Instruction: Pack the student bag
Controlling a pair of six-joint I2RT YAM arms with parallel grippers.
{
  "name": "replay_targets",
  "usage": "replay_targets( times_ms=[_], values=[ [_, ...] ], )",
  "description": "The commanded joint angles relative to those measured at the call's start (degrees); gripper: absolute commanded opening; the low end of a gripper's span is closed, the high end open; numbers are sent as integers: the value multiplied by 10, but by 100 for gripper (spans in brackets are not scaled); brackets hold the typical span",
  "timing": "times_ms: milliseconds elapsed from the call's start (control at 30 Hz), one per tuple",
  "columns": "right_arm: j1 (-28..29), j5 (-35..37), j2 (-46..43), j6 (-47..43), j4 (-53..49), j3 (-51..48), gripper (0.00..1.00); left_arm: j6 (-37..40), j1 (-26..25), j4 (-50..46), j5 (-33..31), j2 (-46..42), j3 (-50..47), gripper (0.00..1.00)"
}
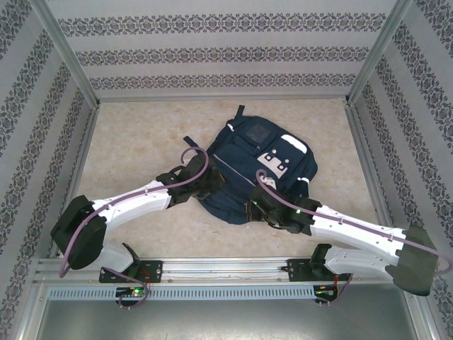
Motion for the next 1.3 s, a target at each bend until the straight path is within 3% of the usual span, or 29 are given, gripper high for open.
replay_targets(
  times_ms=[0,200,367,533,700,900,1267],
  values=[
    [-27,101,-30,70,-105,-43,0,64,30,-26,10,-25,14,0],
    [-137,126,-91,127,-120,-99,0,127,45,-41,96,11,38,0],
    [-207,118,-116,82,-89,-102,0,152,55,-54,115,13,30,0],
    [-284,65,-109,23,-50,-100,0,180,67,-72,118,9,27,0],
    [-342,64,-71,-43,1,-103,0,217,83,-86,151,17,38,0],
    [-414,2,0,-134,111,-94,0,246,84,-102,185,30,42,0],
    [-468,14,98,-168,84,-21,2,271,84,-107,195,15,24,0]
  ],
)
